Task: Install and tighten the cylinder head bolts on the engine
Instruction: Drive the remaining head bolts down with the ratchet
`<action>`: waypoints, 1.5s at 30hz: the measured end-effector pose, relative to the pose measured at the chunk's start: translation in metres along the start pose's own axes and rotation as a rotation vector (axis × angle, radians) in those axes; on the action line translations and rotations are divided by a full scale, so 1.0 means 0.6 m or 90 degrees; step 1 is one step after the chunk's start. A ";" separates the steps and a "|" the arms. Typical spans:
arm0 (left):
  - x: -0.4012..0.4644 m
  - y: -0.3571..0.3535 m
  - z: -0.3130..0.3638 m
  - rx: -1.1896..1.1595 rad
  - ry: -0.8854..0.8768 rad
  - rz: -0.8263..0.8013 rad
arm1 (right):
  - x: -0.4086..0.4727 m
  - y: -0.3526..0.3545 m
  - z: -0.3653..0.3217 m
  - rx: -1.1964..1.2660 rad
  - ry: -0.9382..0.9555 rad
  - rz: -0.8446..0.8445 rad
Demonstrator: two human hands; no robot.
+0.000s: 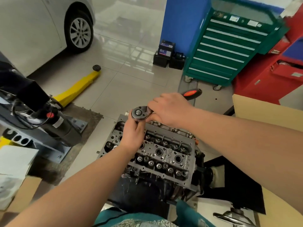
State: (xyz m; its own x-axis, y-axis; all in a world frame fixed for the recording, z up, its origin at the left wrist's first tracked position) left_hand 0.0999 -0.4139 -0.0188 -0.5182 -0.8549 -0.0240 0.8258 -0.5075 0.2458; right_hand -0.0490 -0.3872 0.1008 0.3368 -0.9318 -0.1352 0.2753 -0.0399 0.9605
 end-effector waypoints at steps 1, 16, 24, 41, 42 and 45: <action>-0.001 0.000 0.002 -0.008 0.000 -0.001 | -0.001 0.000 0.002 0.012 -0.003 -0.005; 0.009 0.018 0.102 -0.126 -0.061 0.050 | -0.009 0.015 -0.014 0.068 -0.057 -0.057; 0.042 0.055 0.086 -0.179 -0.059 -0.018 | 0.006 0.014 -0.053 0.060 -0.164 -0.022; 0.007 0.107 -0.059 -0.141 0.062 -0.315 | -0.006 0.030 -0.032 0.268 -0.215 -0.160; 0.001 0.100 -0.065 -0.087 0.058 -0.345 | -0.006 0.031 -0.029 0.263 -0.206 -0.162; 0.000 0.076 -0.059 0.077 -0.036 -0.315 | 0.008 0.037 -0.037 0.228 -0.149 -0.163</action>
State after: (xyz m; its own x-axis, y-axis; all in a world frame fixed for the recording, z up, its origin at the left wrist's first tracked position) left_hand 0.1455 -0.4408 -0.0421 -0.8543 -0.5070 -0.1142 0.4493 -0.8310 0.3281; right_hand -0.0213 -0.3845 0.1158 0.0762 -0.9304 -0.3585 -0.0178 -0.3608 0.9325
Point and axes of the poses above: each hand's wrist, its own x-axis towards the middle knuckle, its own y-axis out of the back of the hand, z = x × y, the point moved 2 cm from there along x, towards the middle knuckle, and after that the axes turned 7 degrees about -z, right-handed, at the moved point
